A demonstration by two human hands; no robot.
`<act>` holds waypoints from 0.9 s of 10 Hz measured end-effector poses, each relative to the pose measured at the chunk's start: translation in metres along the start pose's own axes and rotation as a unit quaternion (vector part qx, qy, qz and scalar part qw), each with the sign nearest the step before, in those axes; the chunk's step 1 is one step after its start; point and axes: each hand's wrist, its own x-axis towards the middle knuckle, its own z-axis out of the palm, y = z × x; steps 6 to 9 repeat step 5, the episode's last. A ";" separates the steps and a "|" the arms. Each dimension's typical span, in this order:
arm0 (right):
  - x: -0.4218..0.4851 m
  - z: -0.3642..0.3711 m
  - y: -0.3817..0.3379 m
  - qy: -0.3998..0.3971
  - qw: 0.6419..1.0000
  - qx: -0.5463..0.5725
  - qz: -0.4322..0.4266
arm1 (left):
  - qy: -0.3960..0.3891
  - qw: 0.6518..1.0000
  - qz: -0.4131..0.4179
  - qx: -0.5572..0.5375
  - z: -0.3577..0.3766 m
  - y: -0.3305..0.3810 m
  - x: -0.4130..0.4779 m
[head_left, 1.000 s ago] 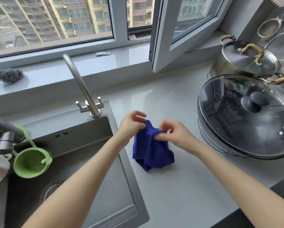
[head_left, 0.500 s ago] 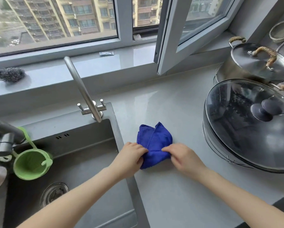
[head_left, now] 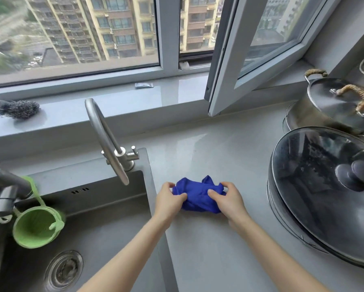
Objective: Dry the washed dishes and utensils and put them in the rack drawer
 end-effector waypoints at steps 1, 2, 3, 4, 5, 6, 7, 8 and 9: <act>0.012 0.005 -0.031 0.004 0.997 0.053 -0.057 | 0.044 0.993 0.017 -0.105 -0.006 0.021 0.008; 0.034 0.017 -0.071 0.000 0.989 0.047 -0.143 | 0.122 0.982 0.069 -0.129 -0.020 0.041 0.025; 0.060 0.038 -0.086 -0.041 0.985 -0.054 -0.160 | 0.159 0.985 0.049 -0.053 -0.029 0.044 0.052; 0.074 0.049 -0.075 -0.034 0.958 -0.222 -0.177 | 0.138 0.989 0.017 0.041 -0.032 0.032 0.066; 0.068 0.042 -0.076 0.021 0.944 -0.273 -0.182 | 0.154 0.985 0.023 0.078 -0.037 0.025 0.063; 0.068 0.042 -0.076 0.021 0.944 -0.273 -0.182 | 0.154 0.985 0.023 0.078 -0.037 0.025 0.063; 0.068 0.042 -0.076 0.021 0.944 -0.273 -0.182 | 0.154 0.985 0.023 0.078 -0.037 0.025 0.063; 0.068 0.042 -0.076 0.021 0.944 -0.273 -0.182 | 0.154 0.985 0.023 0.078 -0.037 0.025 0.063; 0.068 0.042 -0.076 0.021 0.944 -0.273 -0.182 | 0.154 0.985 0.023 0.078 -0.037 0.025 0.063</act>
